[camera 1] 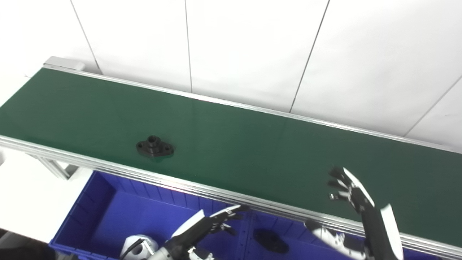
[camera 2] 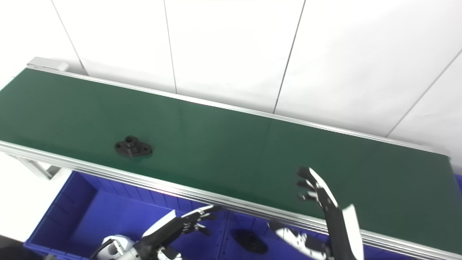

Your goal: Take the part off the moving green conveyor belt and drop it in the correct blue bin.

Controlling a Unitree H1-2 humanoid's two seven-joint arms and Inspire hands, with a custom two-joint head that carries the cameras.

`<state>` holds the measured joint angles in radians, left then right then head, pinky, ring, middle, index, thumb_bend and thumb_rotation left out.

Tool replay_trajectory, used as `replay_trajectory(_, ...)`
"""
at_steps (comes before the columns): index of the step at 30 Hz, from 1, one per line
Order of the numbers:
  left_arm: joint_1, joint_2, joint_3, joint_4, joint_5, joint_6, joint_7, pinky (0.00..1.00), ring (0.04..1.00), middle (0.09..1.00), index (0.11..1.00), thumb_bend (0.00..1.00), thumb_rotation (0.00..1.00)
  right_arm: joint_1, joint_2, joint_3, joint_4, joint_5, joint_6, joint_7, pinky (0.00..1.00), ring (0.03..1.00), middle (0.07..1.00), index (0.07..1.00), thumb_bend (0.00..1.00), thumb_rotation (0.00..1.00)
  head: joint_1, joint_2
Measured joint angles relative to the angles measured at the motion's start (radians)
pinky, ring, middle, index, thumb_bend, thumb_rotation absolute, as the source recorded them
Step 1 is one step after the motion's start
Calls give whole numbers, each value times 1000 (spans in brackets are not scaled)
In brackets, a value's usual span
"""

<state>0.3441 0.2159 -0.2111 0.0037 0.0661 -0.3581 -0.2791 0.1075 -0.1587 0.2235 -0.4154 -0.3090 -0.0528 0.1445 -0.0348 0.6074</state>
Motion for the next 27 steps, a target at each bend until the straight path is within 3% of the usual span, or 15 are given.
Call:
replay_trajectory(5,-3,29,20,1,-28,0,-7,771,937,990,961,707,334,-66,28,15,6,-46,61,24,663,778,815,878,661,262,-80,18)
replay_trajectory(10,-3,41,27,1,-42,3,-11,758,928,985,975,686,377,-154,48,39,52,-104,129,52,651,771,836,888,655,326,-105,35)
replay_trajectory(19,3,45,40,1,-43,4,-10,758,911,980,979,657,404,-256,62,92,124,-193,221,99,679,791,835,897,675,347,-97,55)
replay_trajectory(27,-1,46,37,11,-42,0,-12,791,911,956,951,710,434,-386,46,125,222,-217,227,153,726,818,833,884,698,339,-80,49)
